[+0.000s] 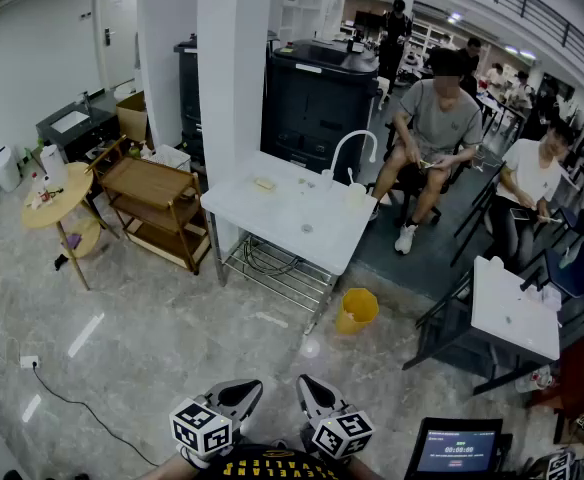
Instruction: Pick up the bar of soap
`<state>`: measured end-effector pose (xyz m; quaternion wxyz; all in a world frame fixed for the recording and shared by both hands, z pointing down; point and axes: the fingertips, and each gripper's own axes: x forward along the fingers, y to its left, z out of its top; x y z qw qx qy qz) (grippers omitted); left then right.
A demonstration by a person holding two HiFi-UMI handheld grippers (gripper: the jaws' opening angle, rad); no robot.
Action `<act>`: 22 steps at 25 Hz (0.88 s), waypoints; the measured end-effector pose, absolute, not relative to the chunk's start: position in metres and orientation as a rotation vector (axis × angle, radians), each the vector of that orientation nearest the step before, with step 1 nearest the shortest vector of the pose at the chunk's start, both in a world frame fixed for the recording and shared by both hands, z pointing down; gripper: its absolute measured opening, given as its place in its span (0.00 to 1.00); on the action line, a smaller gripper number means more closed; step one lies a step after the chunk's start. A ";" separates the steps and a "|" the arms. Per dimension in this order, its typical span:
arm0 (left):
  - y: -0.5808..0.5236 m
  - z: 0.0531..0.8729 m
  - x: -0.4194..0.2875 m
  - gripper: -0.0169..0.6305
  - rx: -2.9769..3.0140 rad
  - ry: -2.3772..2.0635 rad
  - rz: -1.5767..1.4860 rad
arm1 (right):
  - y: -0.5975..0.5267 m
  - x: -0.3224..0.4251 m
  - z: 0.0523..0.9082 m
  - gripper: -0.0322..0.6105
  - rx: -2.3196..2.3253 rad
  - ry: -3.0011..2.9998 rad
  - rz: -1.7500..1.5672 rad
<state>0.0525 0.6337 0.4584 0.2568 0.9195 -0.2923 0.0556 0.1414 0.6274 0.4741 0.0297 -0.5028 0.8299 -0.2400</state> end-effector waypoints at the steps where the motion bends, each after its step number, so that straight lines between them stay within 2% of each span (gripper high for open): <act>1: 0.634 0.458 0.054 0.05 2.498 -0.795 0.148 | 0.627 0.142 0.475 0.08 -1.546 2.563 -0.736; 12: 0.613 0.470 0.046 0.05 2.446 -0.867 0.141 | 0.603 0.142 0.487 0.08 -1.493 2.585 -0.779; 22: 0.492 0.481 0.029 0.05 2.446 -0.784 0.131 | 0.483 0.124 0.498 0.08 -1.593 2.551 -0.828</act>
